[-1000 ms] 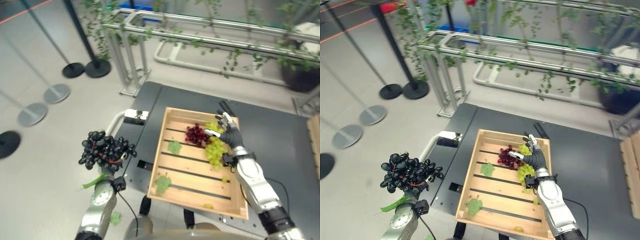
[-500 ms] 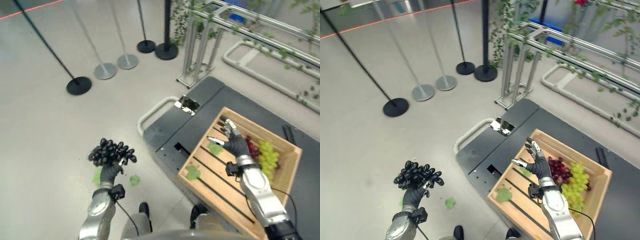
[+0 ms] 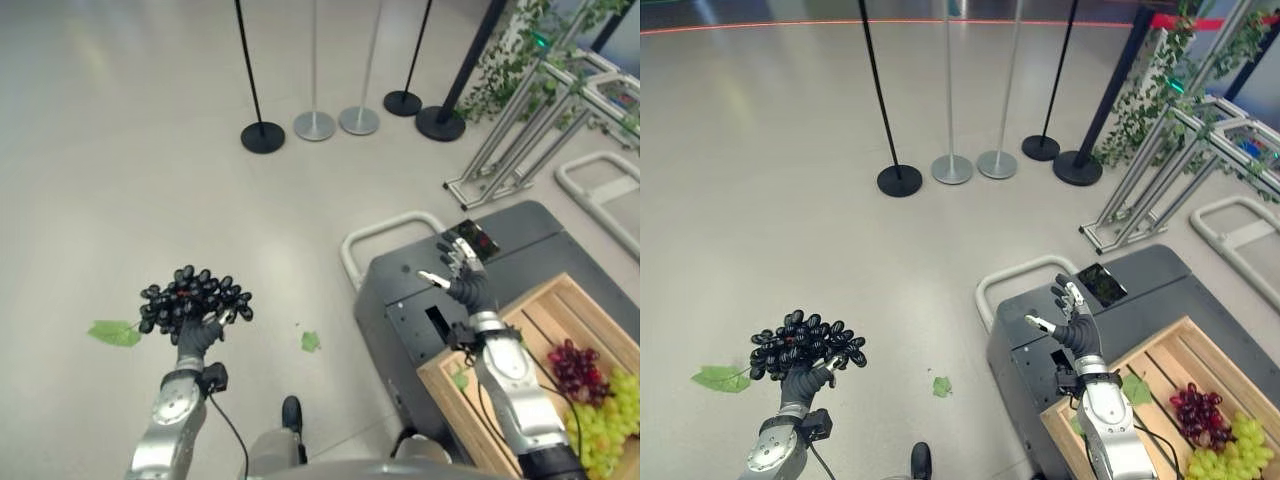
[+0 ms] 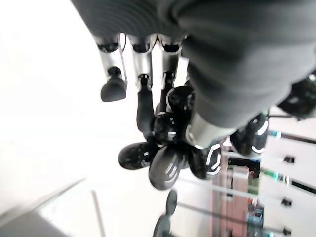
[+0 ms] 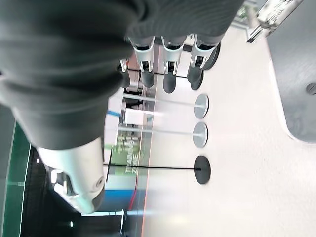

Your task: Pick up the fruits from the basket on one side to the basket on the other side

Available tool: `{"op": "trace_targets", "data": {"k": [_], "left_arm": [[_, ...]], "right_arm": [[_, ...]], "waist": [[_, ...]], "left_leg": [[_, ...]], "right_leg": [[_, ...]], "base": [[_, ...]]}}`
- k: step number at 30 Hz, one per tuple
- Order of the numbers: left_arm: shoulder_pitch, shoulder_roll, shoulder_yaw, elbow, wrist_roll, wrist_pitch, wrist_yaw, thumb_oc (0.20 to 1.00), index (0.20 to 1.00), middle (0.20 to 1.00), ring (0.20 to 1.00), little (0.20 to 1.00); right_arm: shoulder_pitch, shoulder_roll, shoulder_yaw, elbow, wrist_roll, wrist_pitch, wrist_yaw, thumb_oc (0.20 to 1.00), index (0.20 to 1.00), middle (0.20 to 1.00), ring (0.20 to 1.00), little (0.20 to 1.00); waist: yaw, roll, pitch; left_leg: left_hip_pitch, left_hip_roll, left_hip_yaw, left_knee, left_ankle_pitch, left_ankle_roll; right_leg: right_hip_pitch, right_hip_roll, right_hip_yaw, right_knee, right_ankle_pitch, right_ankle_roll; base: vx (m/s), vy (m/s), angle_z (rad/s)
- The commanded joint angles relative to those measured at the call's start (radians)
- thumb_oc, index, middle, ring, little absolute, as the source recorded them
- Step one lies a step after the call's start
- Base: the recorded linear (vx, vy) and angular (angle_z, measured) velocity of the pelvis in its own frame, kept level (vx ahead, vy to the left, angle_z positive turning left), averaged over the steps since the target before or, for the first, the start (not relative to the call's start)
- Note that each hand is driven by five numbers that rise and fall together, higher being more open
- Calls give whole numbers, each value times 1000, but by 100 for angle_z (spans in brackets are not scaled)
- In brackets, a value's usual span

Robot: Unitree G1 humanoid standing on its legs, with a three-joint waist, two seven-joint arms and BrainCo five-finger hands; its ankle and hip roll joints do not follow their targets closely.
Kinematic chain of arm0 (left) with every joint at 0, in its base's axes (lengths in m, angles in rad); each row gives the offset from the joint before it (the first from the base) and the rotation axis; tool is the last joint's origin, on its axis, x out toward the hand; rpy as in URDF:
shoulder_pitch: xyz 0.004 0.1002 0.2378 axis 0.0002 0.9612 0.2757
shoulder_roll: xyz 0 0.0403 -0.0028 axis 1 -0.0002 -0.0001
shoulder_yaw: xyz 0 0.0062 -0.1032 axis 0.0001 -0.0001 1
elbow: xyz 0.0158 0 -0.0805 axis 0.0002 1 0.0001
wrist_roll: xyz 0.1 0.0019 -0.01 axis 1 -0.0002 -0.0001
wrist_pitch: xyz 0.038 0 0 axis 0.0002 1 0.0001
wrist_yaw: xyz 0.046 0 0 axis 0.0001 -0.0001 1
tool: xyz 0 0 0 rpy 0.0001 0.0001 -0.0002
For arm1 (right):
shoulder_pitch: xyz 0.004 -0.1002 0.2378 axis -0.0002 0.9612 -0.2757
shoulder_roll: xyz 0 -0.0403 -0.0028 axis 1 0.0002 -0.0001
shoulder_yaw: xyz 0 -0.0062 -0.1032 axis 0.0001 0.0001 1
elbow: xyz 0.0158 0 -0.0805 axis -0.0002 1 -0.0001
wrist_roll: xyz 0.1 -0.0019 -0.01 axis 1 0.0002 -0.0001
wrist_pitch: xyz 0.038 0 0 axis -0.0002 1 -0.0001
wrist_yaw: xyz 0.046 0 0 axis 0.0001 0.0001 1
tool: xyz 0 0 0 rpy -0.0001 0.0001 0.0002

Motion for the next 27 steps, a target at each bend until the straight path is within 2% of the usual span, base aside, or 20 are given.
{"op": "trace_targets", "data": {"k": [1,3,4,5,6,7,8,9,11,14,17,20,21,22,23,24,25,26,27], "left_arm": [[-10,43,26,-136,62,-72,-1,200,200,200,200,200],[-8,37,22,-145,73,-67,-10,200,200,200,200,200],[-6,34,23,-155,75,-63,-13,200,200,200,200,200],[-11,24,14,-147,68,-61,-17,200,200,200,200,200],[-12,24,15,-147,68,-61,-17,200,200,200,200,200],[-13,19,11,-143,56,-63,-13,200,200,200,200,200],[-13,19,10,-143,56,-63,-13,200,200,200,200,200],[-11,2,6,-150,47,-61,-17,200,200,200,200,200],[8,-10,14,-159,36,-69,-15,200,200,200,200,200],[38,-14,38,-179,8,-70,-15,200,200,200,200,200],[31,-18,43,-183,-12,-72,-14,200,200,200,200,200],[16,-20,40,-179,-18,-72,-9,200,200,200,200,200],[-8,-20,39,-176,-27,-69,-9,200,200,200,200,200],[-7,-21,45,-178,-28,-76,-15,200,200,200,200,200],[-6,-21,45,-179,-28,-75,-15,200,200,200,200,200],[1,-22,53,-184,-30,-81,-17,200,200,200,200,200],[3,-21,49,-184,-33,-80,-18,200,200,200,200,200],[4,-21,48,-184,-33,-79,-18,200,200,200,200,200],[-1,-20,44,-180,-35,-76,-21,200,200,200,200,200]], "right_arm": [[-52,-13,-10,-32,48,-44,3,1000,1000,1000,1000,1000],[-43,-18,-10,-28,61,-50,14,1000,1000,1000,1000,1000],[-41,-21,-10,-27,64,-47,15,1000,1000,1000,1000,1000],[-42,-22,-7,-28,71,-50,11,1000,1000,1000,1000,1000],[-43,-22,-7,-27,71,-50,11,1000,1000,1000,1000,1000],[-39,-35,-3,-32,79,-51,9,1000,1000,1000,1000,1000],[-39,-35,-4,-31,80,-52,9,1000,1000,1000,1000,1000],[-28,-33,-1,-49,78,-43,14,1000,1000,1000,1000,1000],[-52,-43,21,-46,78,-37,19,1000,1000,1000,1000,1000],[-76,-44,38,-50,85,-35,24,1000,1000,1000,1000,1000],[-87,-47,42,-45,94,-39,14,1000,1000,1000,1000,1000],[-97,-52,34,-35,90,-45,3,1000,1000,1000,1000,1000],[-98,-62,4,-33,84,-49,-17,1000,1000,1000,1000,1000],[-97,-65,-12,-33,73,-50,-23,1000,1000,1000,1000,1000],[-96,-64,-12,-33,73,-50,-23,1000,1000,1000,1000,1000],[-90,-66,-22,-36,66,-52,-24,1000,1000,1000,1000,1000],[-70,-67,-37,-36,64,-55,-25,1000,1000,1000,1000,1000],[-69,-67,-37,-36,64,-55,-24,1000,1000,1000,1000,1000],[-59,-67,-46,-36,65,-56,-25,1000,1000,1000,1000,1000]], "waist": [[-16,2,-42],[-21,-1,-66],[-24,-1,-81],[-34,-1,-98],[-34,-1,-99],[-28,-5,-98],[-30,-5,-98],[-25,-3,-101],[-17,7,-103],[14,16,-112],[31,23,-92],[34,26,-71],[20,26,-55],[20,19,-53],[21,19,-51],[24,18,-56],[17,17,-64],[14,18,-64],[5,19,-67]], "left_leg": [[75,8,-59,-42,-107,-20],[61,-29,-113,-62,-73,1],[56,-40,-139,-81,-56,4],[55,-62,-198,-95,-38,9],[50,-62,-198,-96,-32,8],[40,-86,-234,-93,-20,9],[41,-87,-237,-92,-20,9],[32,-107,-262,-90,-14,11],[24,-109,-266,-92,-16,13],[24,-120,-277,-86,-21,18],[-1,-147,-293,-35,-32,20],[-47,-171,-287,28,-36,8],[-87,-110,-143,75,-61,-20],[-87,-50,-65,80,-82,-36],[-85,-49,-64,82,-85,-37],[-80,-11,-48,65,-84,-48],[-72,71,36,47,-60,-72],[-71,71,32,45,-60,-74],[-61,108,89,39,-45,-89]], "right_leg": [[-165,73,111,-10,37,5],[-146,196,153,20,-29,-40],[-150,242,181,17,-47,-54],[-152,330,288,-5,-68,-98],[-156,330,288,-7,-62,-98],[-156,340,318,-10,-46,-121],[-156,339,315,-9,-48,-122],[-141,322,326,-50,-36,-113],[-123,324,328,-95,-18,-113],[-100,312,297,-141,-10,-120],[-99,300,255,-150,-7,-122],[-103,282,211,-146,-12,-123],[-99,228,135,-153,-10,-105],[-91,182,95,-158,3,-85],[-89,183,95,-158,2,-85],[-85,162,80,-158,2,-75],[-74,118,18,-148,-4,-64],[-71,119,14,-147,-7,-64],[-64,100,-30,-141,-9,-58]], "base": [[19,316,127],[81,250,92],[143,243,92],[94,153,97],[114,160,96],[21,52,97],[45,81,143],[28,-23,110],[35,-41,61],[103,-18,13],[17,11,21],[-74,51,60],[-86,185,114],[-81,184,136],[-17,156,124],[-7,173,86],[-3,168,57],[-7,161,87],[-14,107,107]]}}
